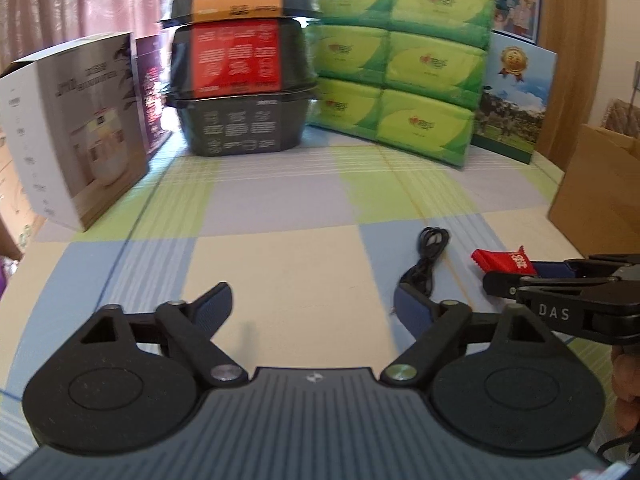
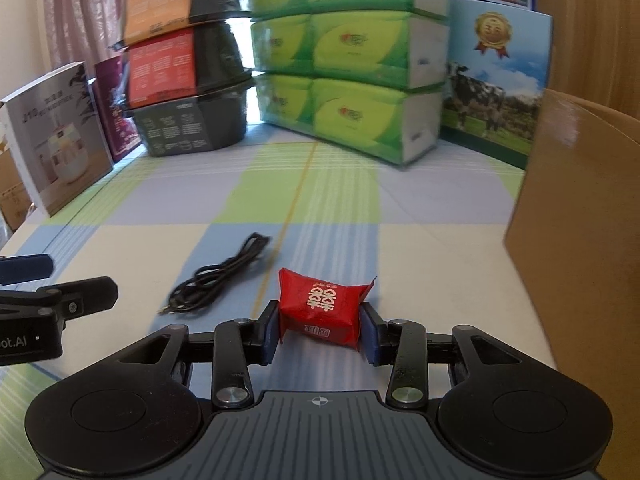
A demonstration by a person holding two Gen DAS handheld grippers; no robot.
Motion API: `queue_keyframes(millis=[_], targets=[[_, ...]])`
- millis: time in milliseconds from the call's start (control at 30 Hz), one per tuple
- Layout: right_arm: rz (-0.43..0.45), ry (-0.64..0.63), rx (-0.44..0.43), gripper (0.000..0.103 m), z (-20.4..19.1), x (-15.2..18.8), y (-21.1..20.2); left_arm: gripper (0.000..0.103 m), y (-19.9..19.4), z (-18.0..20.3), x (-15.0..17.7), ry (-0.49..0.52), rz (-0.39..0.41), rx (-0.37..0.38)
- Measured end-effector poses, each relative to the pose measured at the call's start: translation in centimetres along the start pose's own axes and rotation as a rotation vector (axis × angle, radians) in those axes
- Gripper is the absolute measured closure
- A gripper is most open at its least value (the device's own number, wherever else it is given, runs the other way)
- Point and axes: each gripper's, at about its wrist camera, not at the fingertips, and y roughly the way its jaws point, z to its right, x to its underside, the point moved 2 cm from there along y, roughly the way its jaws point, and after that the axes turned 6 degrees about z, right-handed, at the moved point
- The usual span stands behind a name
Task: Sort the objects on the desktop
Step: 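Grasp the red candy packet with the right tool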
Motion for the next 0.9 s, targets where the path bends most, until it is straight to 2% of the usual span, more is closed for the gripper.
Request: queue_keyframes(millis=[133,233,467,700,833,900], targets=[[0.001,0.015,0.010,0.065,0.6,0.0,0.1,0.029,0.8,1.2,-0.1,0.034,0.006,0.053],[0.002,0.016,0.009,0.065,0.6,-0.1,0.1,0.042,1.6,2.2,0.0,0.067,-0.003,0.082],[0.013,0.005,0.030,0.065,1.2,-0.2,0.1,0.054,3.2,4.1,-0.3,0.098,-0.026,0.141],[0.030,-0.004,0.028,0.065,1.5,0.1,0.2,0.070,5.0,5.4,-0.7,0.114,-0.031,0.157],[0.037,-0.021,0.029,0.065,1.4,0.2,0.3,0.072,5.8,6.0,0.0,0.150,-0.059,0.163],[0.038,-0.022,0.025,0.065,1.4,0.2,0.3,0.073,5.8,6.0,0.2,0.142,-0.049,0.166]])
